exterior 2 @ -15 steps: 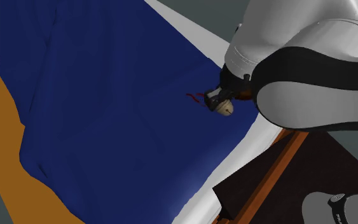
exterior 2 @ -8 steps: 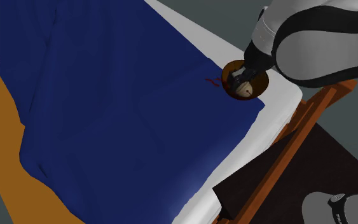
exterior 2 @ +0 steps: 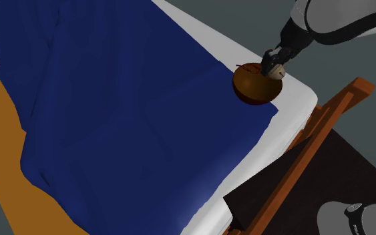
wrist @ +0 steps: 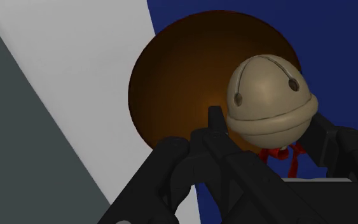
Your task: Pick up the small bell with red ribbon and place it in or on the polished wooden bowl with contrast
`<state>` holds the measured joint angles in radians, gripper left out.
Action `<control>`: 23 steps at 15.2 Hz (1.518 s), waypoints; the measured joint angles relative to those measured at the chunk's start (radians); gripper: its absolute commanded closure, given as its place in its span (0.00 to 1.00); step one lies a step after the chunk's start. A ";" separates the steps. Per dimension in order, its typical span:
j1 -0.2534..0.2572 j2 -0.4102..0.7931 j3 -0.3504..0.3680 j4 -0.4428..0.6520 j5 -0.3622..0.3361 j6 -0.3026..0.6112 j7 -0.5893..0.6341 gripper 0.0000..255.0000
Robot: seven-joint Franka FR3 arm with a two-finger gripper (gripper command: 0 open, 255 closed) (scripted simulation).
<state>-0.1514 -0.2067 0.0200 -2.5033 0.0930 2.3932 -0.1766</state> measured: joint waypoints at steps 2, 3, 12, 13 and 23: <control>-0.018 0.015 -0.028 0.019 -0.002 -0.007 -0.044 1.00; -0.022 0.027 -0.034 0.018 -0.002 0.005 -0.055 1.00; -0.020 0.118 -0.038 -0.019 0.016 0.133 -0.080 1.00; -0.020 0.129 -0.039 -0.023 0.018 0.146 -0.084 1.00; -0.018 0.167 -0.038 -0.033 0.028 0.195 -0.092 0.00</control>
<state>-0.1693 -0.0401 -0.0180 -2.5363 0.1205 2.5880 -0.2681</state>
